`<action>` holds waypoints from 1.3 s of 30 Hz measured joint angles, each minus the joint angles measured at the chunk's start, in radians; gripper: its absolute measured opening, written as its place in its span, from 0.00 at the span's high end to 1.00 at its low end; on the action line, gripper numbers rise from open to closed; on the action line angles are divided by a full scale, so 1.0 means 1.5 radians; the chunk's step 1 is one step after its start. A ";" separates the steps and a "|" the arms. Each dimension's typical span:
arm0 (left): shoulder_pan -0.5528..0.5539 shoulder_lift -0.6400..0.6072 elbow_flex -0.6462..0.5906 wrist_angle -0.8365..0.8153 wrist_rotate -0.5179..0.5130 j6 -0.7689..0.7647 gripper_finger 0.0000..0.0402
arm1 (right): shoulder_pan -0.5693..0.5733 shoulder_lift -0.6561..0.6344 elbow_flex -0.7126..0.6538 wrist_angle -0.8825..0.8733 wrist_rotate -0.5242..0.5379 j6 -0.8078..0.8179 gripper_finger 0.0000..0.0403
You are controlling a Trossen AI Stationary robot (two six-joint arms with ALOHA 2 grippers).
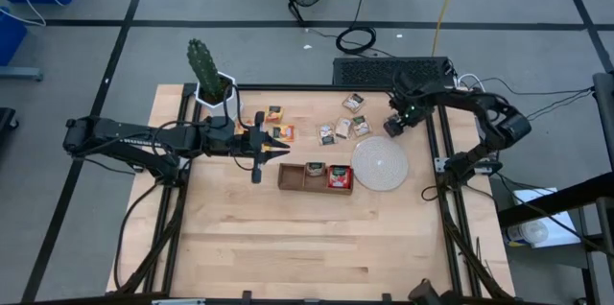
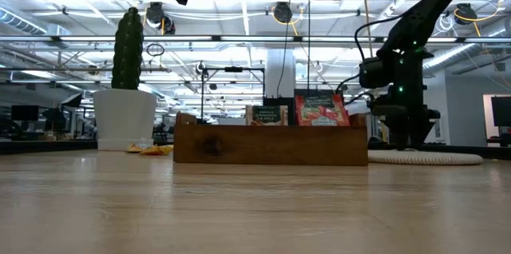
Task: Pick & Place Tea
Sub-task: Put the brown tea bag into the middle section of the wooden organizer
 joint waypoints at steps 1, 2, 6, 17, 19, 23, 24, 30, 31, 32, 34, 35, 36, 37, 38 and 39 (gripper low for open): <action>0.000 0.000 0.000 0.000 0.000 0.000 0.86 | 0.003 0.000 -0.009 0.013 -0.001 0.003 0.29; 0.000 0.000 0.000 0.000 0.000 0.000 0.86 | 0.004 0.000 -0.016 0.021 0.000 0.002 0.29; 0.000 0.000 0.000 0.000 0.000 0.000 0.86 | 0.017 0.000 -0.019 0.025 0.017 0.009 0.31; 0.000 0.000 0.000 0.000 0.000 0.000 0.86 | 0.017 0.000 -0.019 0.027 0.020 0.032 0.52; 0.000 0.000 0.000 0.000 0.000 0.000 0.86 | 0.017 0.000 -0.019 0.027 0.020 0.032 0.58; 0.000 0.000 0.000 0.000 0.000 0.000 0.86 | 0.017 0.000 -0.019 0.026 0.020 0.032 0.73; 0.000 0.000 0.000 0.000 0.000 0.000 0.86 | 0.017 0.000 -0.019 0.025 0.020 0.032 0.77; 0.000 0.000 0.000 0.000 0.000 0.000 0.86 | 0.026 -0.022 -0.019 0.017 0.020 0.028 0.97; 0.000 0.000 0.000 0.000 0.000 0.000 0.86 | 0.032 -0.031 -0.019 0.017 0.022 0.026 0.97; 0.000 0.000 0.000 0.000 0.000 0.000 0.86 | 0.040 -0.041 -0.019 0.019 0.028 0.027 0.97; 0.000 0.000 0.000 0.000 0.000 0.000 0.86 | 0.059 -0.064 -0.019 0.023 0.048 0.027 0.98; 0.000 0.000 0.000 0.000 0.000 0.000 0.86 | 0.070 -0.077 -0.019 0.025 0.056 0.027 0.98; 0.000 0.000 0.000 0.000 0.000 0.000 0.86 | 0.082 -0.091 -0.019 0.025 0.066 0.026 0.98; 0.000 0.000 0.000 0.000 0.000 0.000 0.86 | 0.095 -0.105 -0.019 0.024 0.077 0.028 0.98; 0.000 0.000 0.000 0.000 0.000 0.000 0.86 | 0.110 -0.120 -0.019 0.024 0.089 0.033 0.99; 0.000 0.000 0.000 0.000 0.000 0.000 0.86 | 0.126 -0.136 -0.019 0.023 0.098 0.039 0.99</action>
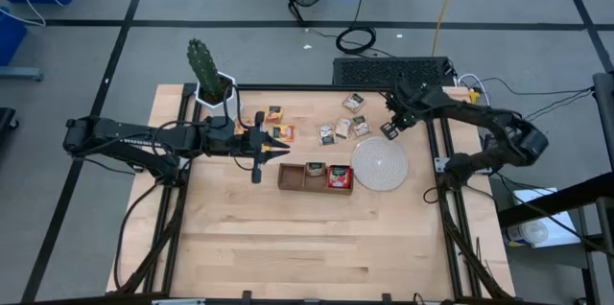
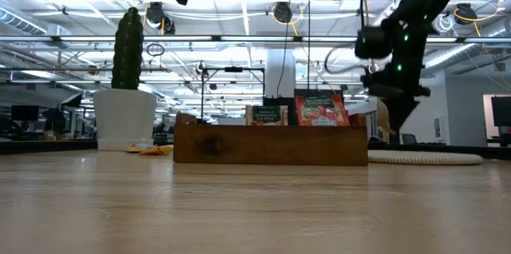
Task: Pick & Place Tea
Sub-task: Put the brown tea bag into the middle section of the wooden organizer
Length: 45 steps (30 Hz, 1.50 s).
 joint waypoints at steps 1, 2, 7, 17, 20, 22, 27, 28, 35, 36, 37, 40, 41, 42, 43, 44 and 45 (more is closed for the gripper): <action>0.000 0.000 0.000 0.000 0.000 0.000 0.86 | 0.018 -0.017 0.000 0.001 0.008 0.010 0.99; 0.000 0.000 0.000 0.000 0.000 0.000 0.86 | 0.039 -0.033 0.000 0.001 0.011 0.022 0.99; 0.000 0.000 0.000 0.000 0.000 0.000 0.86 | 0.190 -0.116 -0.018 0.051 0.040 0.075 0.99; 0.000 0.000 0.000 0.007 0.000 0.000 0.86 | 0.488 -0.185 -0.187 0.514 0.084 0.042 0.99; 0.000 0.000 0.000 0.021 0.000 0.002 0.86 | 0.543 -0.172 -0.231 0.689 0.045 -0.002 0.99; 0.000 0.000 0.000 0.046 0.000 0.019 0.86 | 0.570 -0.161 -0.255 0.774 0.041 -0.027 0.99; 0.000 0.014 0.000 0.120 0.000 -0.026 0.86 | 0.599 -0.126 -0.263 0.874 0.029 -0.078 0.99; 0.002 0.023 0.000 0.139 0.000 -0.027 0.86 | 0.600 -0.113 -0.263 0.896 0.006 -0.088 0.99; 0.016 0.131 0.001 0.255 -0.006 -0.092 0.86 | 0.595 -0.034 -0.263 1.013 -0.065 -0.162 0.99; 0.018 0.150 0.001 0.273 -0.006 -0.091 0.86 | 0.595 -0.021 -0.263 1.032 -0.065 -0.174 0.99; 0.020 0.168 0.000 0.291 -0.006 -0.085 0.86 | 0.595 -0.009 -0.263 1.048 -0.066 -0.186 0.99; 0.022 0.221 0.004 0.353 -0.006 -0.065 0.86 | 0.595 0.028 -0.263 1.093 -0.077 -0.225 0.99; 0.022 0.235 0.004 0.370 -0.007 -0.066 0.86 | 0.595 0.040 -0.263 1.107 -0.082 -0.234 0.99; 0.022 0.248 0.004 0.387 -0.007 -0.073 0.86 | 0.595 0.050 -0.263 1.121 -0.083 -0.238 0.99; 0.022 0.261 0.006 0.406 -0.006 -0.081 0.86 | 0.595 0.059 -0.263 1.137 -0.083 -0.239 0.99; 0.021 0.270 0.008 0.421 -0.006 -0.087 0.86 | 0.595 0.066 -0.263 1.150 -0.083 -0.240 0.99; 0.020 0.275 0.008 0.422 -0.006 -0.089 0.86 | 0.595 0.071 -0.263 1.157 -0.083 -0.242 0.99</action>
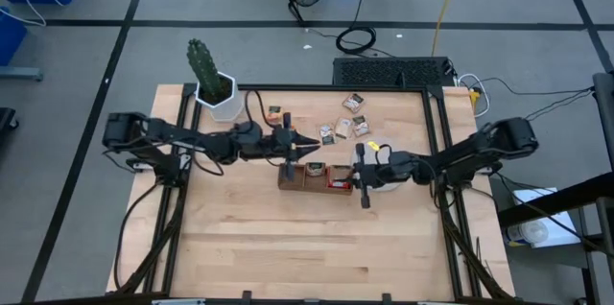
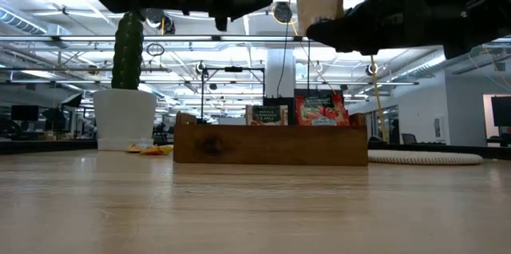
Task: Pick & Place Tea
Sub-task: Put the brown tea bag into the middle section of the wooden organizer
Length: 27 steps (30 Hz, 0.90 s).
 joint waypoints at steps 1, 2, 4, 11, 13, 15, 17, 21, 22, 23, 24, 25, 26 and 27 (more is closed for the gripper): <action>-0.001 0.004 0.000 0.000 0.001 -0.002 0.86 | 0.000 0.003 0.000 0.002 0.000 -0.001 0.99; -0.002 0.007 0.000 -0.001 0.004 -0.003 0.86 | 0.000 0.005 0.000 0.002 0.000 -0.001 0.99; -0.001 0.009 0.000 -0.014 0.030 -0.028 0.85 | 0.000 0.007 0.000 0.002 0.001 -0.001 0.99; -0.013 0.008 0.000 -0.009 0.146 -0.158 0.64 | -0.013 0.007 0.000 0.007 0.001 -0.005 0.99; -0.021 0.008 0.000 -0.008 0.145 -0.154 0.56 | -0.017 0.007 0.000 0.009 0.001 -0.001 0.99; -0.029 0.008 0.000 -0.008 0.118 -0.150 0.50 | -0.020 0.007 0.001 0.009 0.001 0.000 0.99; -0.034 0.008 0.001 -0.009 0.070 -0.160 0.47 | -0.020 0.007 0.001 0.009 0.001 0.002 0.99; -0.033 0.034 0.026 -0.012 0.026 -0.175 0.45 | -0.020 0.007 0.001 0.015 0.000 0.002 0.99; -0.031 0.045 0.034 -0.020 0.027 -0.176 0.46 | -0.020 0.007 0.001 0.018 0.000 0.002 0.99; -0.029 0.061 0.046 -0.027 0.035 -0.178 0.46 | -0.020 0.007 0.001 0.019 0.000 0.002 0.99; -0.028 0.079 0.063 -0.028 0.045 -0.182 0.46 | -0.020 0.007 0.001 0.019 0.000 0.003 0.99; -0.027 0.097 0.078 -0.027 0.057 -0.187 0.47 | -0.020 0.007 0.001 0.019 0.001 0.003 0.99; -0.024 0.109 0.091 -0.029 0.069 -0.191 0.47 | -0.020 0.007 0.001 0.019 0.001 0.003 0.99; -0.023 0.118 0.103 -0.033 0.084 -0.192 0.48 | -0.020 0.007 0.001 0.017 0.001 0.003 0.99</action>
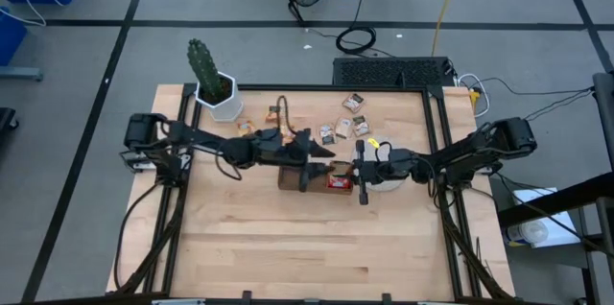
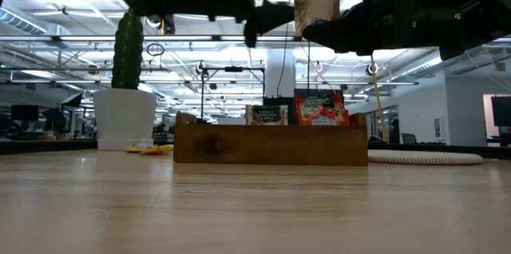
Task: Pick & Place Tea
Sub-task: Put the brown tea bag into the middle section of the wooden organizer
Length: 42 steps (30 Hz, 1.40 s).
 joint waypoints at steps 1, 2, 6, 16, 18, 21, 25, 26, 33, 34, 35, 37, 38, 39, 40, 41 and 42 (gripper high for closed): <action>0.001 0.010 0.013 0.001 0.016 0.000 0.48 | 0.000 0.000 0.000 -0.003 0.000 0.000 0.99; 0.001 0.016 0.025 0.005 0.031 0.001 0.48 | 0.000 0.000 0.000 -0.007 0.000 0.001 0.99; 0.001 0.016 0.049 -0.011 0.062 0.012 0.49 | 0.000 0.000 0.000 -0.012 0.000 0.001 0.99; 0.001 0.017 0.057 -0.076 0.054 0.010 0.57 | 0.000 0.000 0.000 -0.013 0.001 0.001 0.99; 0.001 0.016 0.057 -0.071 0.053 0.010 0.58 | 0.000 0.000 0.000 -0.013 0.001 0.001 0.99; 0.002 0.016 0.057 -0.076 0.052 0.010 0.60 | 0.001 0.000 0.000 -0.013 0.001 0.001 0.99; 0.007 0.016 0.057 -0.076 0.052 0.010 0.65 | 0.001 0.000 0.000 -0.013 0.001 0.001 0.99; 0.009 0.016 0.057 -0.077 0.052 0.010 0.67 | 0.001 0.000 0.000 -0.014 0.001 0.001 0.99; 0.023 0.016 0.057 -0.085 0.066 0.048 0.93 | 0.001 0.000 0.000 -0.021 0.003 0.004 0.99; 0.026 0.014 0.057 -0.090 0.076 0.066 0.96 | 0.001 0.000 0.000 -0.024 0.003 0.009 0.99; 0.027 0.010 0.057 -0.100 0.078 0.073 0.98 | 0.001 0.000 0.000 -0.027 0.003 0.017 0.98; 0.029 -0.005 0.057 -0.130 0.073 0.086 0.99 | 0.001 -0.001 0.000 -0.033 0.007 0.026 0.95; 0.029 -0.019 0.057 -0.156 0.067 0.097 0.99 | 0.001 -0.002 0.000 -0.037 0.014 0.027 0.93; 0.029 -0.033 0.057 -0.181 0.053 0.110 0.99 | 0.001 -0.005 0.000 -0.047 0.021 0.027 0.92; 0.026 -0.048 0.057 -0.207 0.034 0.125 0.99 | 0.001 -0.008 0.000 -0.058 0.022 0.027 0.90; 0.021 -0.064 0.057 -0.238 0.010 0.140 0.99 | 0.001 -0.014 0.000 -0.069 0.022 0.027 0.89; 0.016 -0.079 0.057 -0.277 -0.019 0.151 0.99 | 0.002 -0.021 0.000 -0.081 0.022 0.027 0.88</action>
